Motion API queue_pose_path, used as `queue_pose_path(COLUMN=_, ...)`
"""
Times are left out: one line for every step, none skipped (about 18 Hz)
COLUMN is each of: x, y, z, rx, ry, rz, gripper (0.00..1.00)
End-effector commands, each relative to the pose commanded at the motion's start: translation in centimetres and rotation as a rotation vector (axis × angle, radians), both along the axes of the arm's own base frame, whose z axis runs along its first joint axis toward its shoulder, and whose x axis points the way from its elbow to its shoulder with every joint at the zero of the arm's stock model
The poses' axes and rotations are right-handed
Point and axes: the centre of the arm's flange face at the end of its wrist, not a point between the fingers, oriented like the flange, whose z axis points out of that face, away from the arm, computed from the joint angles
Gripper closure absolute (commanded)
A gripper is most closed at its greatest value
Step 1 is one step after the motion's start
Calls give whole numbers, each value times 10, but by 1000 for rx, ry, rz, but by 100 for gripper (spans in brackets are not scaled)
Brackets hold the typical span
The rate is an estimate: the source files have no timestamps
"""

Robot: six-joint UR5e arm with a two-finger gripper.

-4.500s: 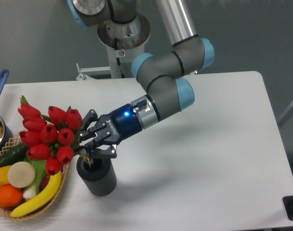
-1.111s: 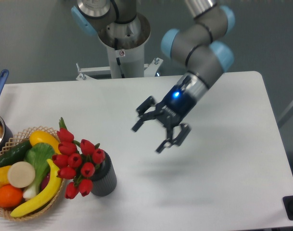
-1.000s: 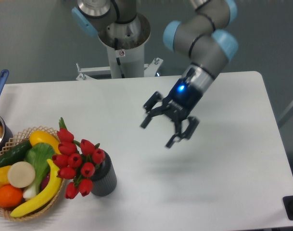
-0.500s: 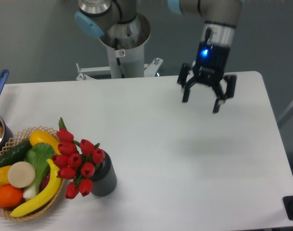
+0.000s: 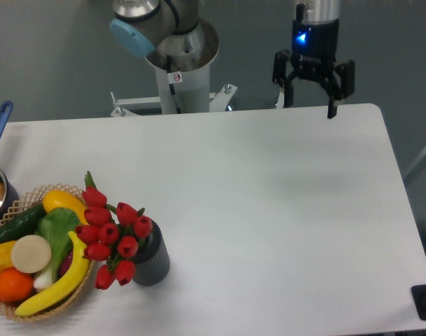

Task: Insert the flowers into the vase

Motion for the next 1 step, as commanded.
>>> queue_pose_path(x=0, y=-1, z=0, rx=0, ry=0, rz=1, gripper=0)
